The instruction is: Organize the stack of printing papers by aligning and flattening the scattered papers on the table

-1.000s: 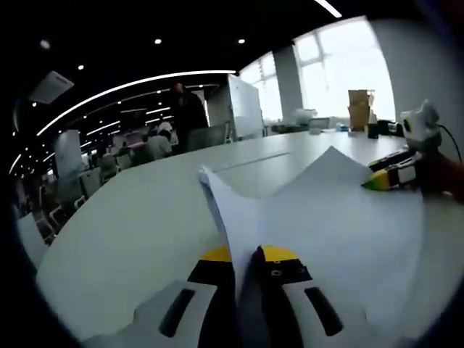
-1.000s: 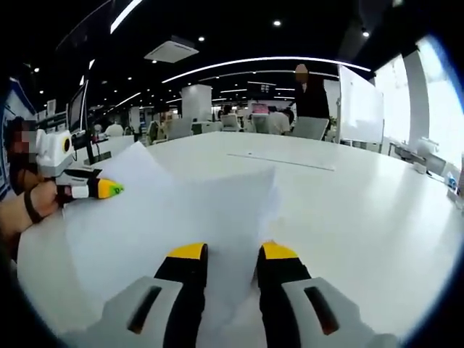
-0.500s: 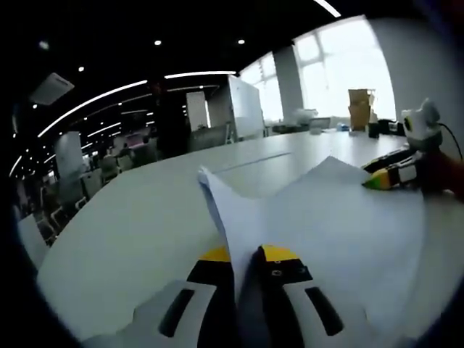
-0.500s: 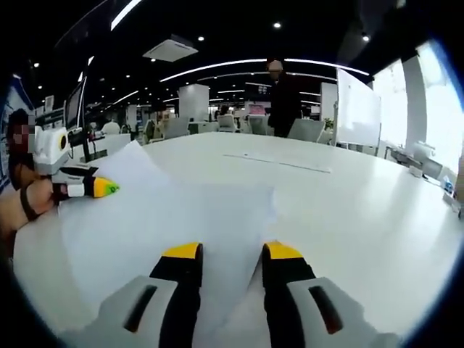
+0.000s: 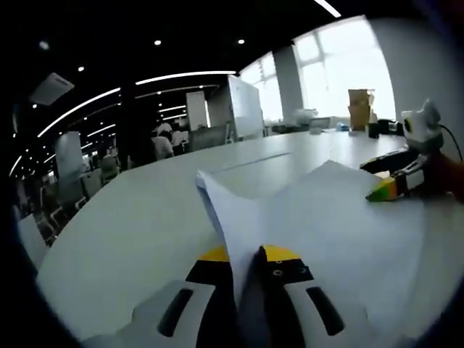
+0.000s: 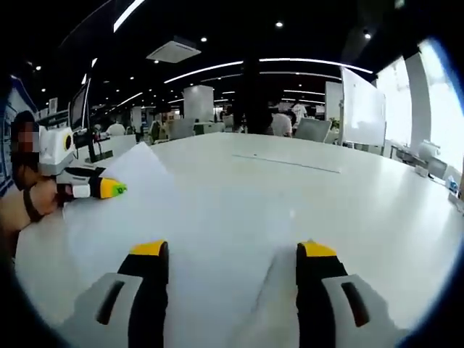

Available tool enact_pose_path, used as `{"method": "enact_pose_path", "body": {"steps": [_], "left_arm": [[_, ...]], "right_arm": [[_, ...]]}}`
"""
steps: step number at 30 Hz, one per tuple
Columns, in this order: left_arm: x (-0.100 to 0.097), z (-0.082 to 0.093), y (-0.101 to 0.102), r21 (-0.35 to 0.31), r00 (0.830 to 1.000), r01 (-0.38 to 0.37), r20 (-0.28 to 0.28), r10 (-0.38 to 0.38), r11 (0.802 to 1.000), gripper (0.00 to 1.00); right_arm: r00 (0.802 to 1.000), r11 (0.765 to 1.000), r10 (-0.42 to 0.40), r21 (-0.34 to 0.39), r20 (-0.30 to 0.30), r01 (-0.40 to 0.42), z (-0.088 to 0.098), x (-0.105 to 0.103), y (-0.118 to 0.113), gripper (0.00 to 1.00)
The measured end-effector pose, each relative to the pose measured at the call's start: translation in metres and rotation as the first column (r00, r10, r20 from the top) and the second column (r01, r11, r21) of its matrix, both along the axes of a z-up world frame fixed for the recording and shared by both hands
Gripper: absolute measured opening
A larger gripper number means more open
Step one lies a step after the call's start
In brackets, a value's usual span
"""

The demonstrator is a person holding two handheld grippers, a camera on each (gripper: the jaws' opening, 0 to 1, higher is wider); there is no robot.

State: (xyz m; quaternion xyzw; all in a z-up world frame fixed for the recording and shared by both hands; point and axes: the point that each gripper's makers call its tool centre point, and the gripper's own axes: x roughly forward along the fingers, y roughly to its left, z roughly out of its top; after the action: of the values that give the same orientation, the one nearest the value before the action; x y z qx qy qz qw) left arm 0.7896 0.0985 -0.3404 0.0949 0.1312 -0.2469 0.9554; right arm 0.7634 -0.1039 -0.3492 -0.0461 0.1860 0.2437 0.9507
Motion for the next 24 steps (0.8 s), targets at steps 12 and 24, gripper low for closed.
{"method": "enact_pose_path", "body": {"steps": [12, 24], "left_arm": [[0.000, 0.000, 0.000, -0.002, 1.000, 0.001, 0.000, -0.001, 1.000, 0.16], [0.000, 0.002, -0.003, -0.048, 1.000, 0.009, -0.011, -0.010, 0.999, 0.41]], "right_arm": [[1.000, 1.000, -0.009, 0.000, -0.006, 0.009, -0.001, 0.000, -0.004, 0.70], [1.000, 1.000, -0.008, 0.000, -0.008, 0.008, -0.002, 0.005, -0.006, 0.70]]}}
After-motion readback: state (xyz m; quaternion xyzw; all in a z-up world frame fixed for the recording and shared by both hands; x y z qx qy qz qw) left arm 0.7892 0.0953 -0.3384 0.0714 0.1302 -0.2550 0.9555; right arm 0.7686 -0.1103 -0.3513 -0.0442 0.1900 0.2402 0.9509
